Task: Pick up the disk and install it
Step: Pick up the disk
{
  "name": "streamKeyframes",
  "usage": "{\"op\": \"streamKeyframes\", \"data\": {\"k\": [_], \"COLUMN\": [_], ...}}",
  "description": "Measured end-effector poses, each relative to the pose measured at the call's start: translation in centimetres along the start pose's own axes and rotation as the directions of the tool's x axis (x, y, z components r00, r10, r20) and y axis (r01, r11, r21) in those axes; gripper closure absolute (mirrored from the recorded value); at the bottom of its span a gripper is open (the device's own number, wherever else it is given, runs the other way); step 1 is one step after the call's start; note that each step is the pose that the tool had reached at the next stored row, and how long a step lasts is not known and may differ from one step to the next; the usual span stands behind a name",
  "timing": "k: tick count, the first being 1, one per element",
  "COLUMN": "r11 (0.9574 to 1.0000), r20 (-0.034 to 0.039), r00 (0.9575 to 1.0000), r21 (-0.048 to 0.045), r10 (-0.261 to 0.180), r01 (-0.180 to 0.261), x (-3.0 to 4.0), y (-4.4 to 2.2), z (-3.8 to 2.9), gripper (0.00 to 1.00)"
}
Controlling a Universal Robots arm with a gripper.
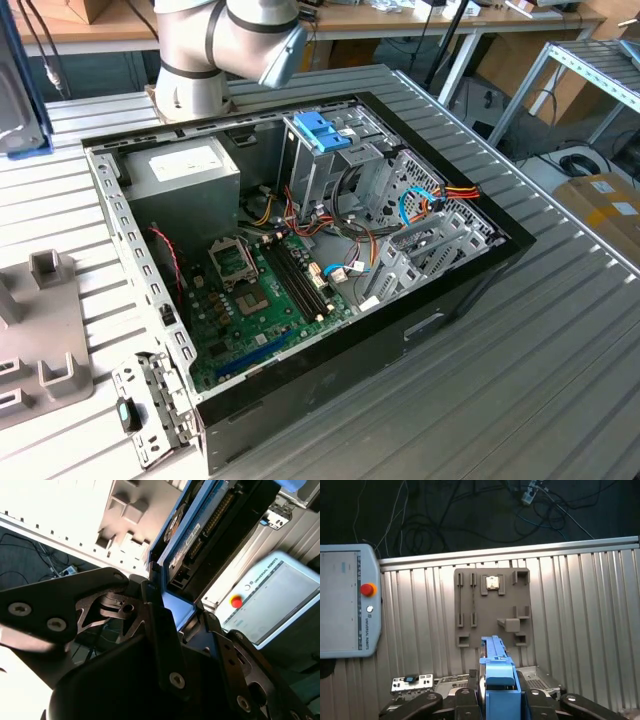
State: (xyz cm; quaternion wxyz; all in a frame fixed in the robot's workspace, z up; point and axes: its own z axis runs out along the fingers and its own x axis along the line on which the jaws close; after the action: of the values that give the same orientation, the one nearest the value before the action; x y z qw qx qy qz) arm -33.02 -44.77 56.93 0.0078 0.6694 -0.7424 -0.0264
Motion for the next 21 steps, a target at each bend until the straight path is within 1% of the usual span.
{"op": "streamKeyframes", "data": {"k": [2, 3, 5, 6, 7, 8, 9, 11, 13, 14, 17, 19, 21], "r11": [1.0000, 1.0000, 1.0000, 1.0000, 1.0000, 1.0000, 1.0000, 1.0000, 1.0000, 1.0000, 1.0000, 1.0000, 1.0000], "r20": [0.0003, 0.0004, 0.0002, 0.0002, 0.0003, 0.0001, 0.0001, 0.0002, 0.0004, 0.0002, 0.0002, 0.0003, -0.0001], "r00": [1.0000, 1.0000, 1.0000, 1.0000, 1.0000, 1.0000, 1.0000, 1.0000, 1.0000, 1.0000, 1.0000, 1.0000, 1.0000], "r21": [0.0002, 0.0004, 0.0002, 0.0001, 0.0003, 0.0001, -0.0002, -0.0002, -0.0001, -0.0003, -0.0003, -0.0002, -0.0005], "r10": [0.000, 0.000, 0.000, 0.000, 0.000, 0.000, 0.000, 0.000, 0.000, 0.000, 0.000, 0.000, 0.000], "r01": [0.000, 0.000, 0.000, 0.000, 0.000, 0.000, 0.000, 0.000, 0.000, 0.000, 0.000, 0.000, 0.000], "x": [0.50, 0.68, 1.23, 1.75, 2.06, 2.21, 2.43, 2.53, 2.78, 3.02, 3.55, 4.08, 4.27], "y": [-0.82, -1.10, -1.86, -2.39, -2.75, -3.03, -3.60, -4.03, -4.41, -4.58, -4.72, -4.85, -5.22], "z": [0.32, 0.43, 0.73, 1.05, 1.29, 1.43, 1.74, 2.00, 2.41, 2.66, 2.96, 3.19, 3.36], "gripper": [0.63, 0.63, 0.63, 0.63, 0.63, 0.63, 0.63, 0.63, 0.63, 0.63, 0.63, 0.63, 0.63]}}
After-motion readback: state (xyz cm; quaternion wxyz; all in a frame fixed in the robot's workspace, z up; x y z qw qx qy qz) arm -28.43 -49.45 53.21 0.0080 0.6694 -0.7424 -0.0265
